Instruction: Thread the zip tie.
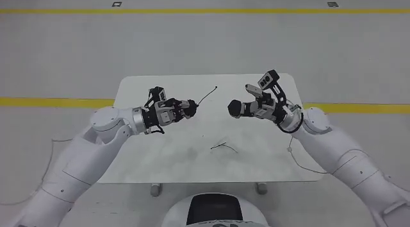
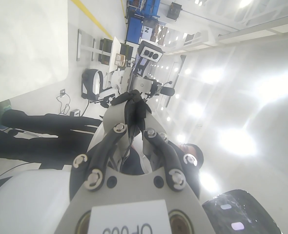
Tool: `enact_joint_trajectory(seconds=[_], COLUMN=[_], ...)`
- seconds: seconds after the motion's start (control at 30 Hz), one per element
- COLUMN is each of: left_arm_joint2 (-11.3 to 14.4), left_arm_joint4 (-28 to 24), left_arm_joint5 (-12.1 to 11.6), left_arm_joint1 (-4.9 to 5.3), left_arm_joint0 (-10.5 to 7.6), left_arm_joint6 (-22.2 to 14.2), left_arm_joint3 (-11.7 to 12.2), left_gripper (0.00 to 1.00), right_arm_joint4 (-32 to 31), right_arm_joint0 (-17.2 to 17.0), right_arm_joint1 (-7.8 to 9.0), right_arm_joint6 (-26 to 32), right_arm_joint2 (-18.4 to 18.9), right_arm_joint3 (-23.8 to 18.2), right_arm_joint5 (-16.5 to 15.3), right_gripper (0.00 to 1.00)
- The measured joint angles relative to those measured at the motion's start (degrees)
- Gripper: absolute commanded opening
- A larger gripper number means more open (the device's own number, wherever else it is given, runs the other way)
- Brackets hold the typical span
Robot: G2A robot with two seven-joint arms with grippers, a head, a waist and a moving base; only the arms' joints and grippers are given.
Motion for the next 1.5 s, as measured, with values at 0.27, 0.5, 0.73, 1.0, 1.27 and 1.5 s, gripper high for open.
enact_joint_trajectory(seconds=[0.27, 0.5, 0.73, 1.0, 1.27, 1.5], left_arm_joint2=[0.0, 0.0, 1.8, 5.0, 6.1, 6.4], left_arm_joint4=[0.0, 0.0, -3.7, -9.6, -10.7, -13.6], left_arm_joint5=[0.0, 0.0, -4.3, -9.3, -9.6, -11.7], left_arm_joint1=[0.00, 0.00, -1.11, -3.08, -3.76, -4.39], left_arm_joint0=[0.00, 0.00, 1.31, 0.58, -0.33, 0.65], left_arm_joint6=[0.0, 0.0, 3.0, 3.1, 3.1, 5.7], left_arm_joint3=[0.0, 0.0, -1.0, 1.4, 2.7, 1.4], left_gripper=[0.00, 0.00, 0.00, 0.00, 0.00, 0.00], right_arm_joint4=[7.2, 7.1, 17.4, 25.5, 25.1, 23.5], right_arm_joint0=[2.1, 2.1, -2.0, -4.1, -3.9, -4.9], right_arm_joint1=[-3.61, -3.59, -5.25, -9.40, -11.14, -11.39], right_arm_joint6=[7.6, 7.5, 9.1, 12.5, 13.1, 9.5], right_arm_joint2=[-3.1, -3.0, -1.9, -1.4, -0.6, 0.3], right_arm_joint3=[5.7, 5.7, 5.4, 10.0, 11.3, 9.4], right_arm_joint5=[3.1, 3.0, 3.7, 6.6, 7.9, 7.7], right_gripper=[1.00, 1.00, 1.00, 1.00, 1.00, 1.00])
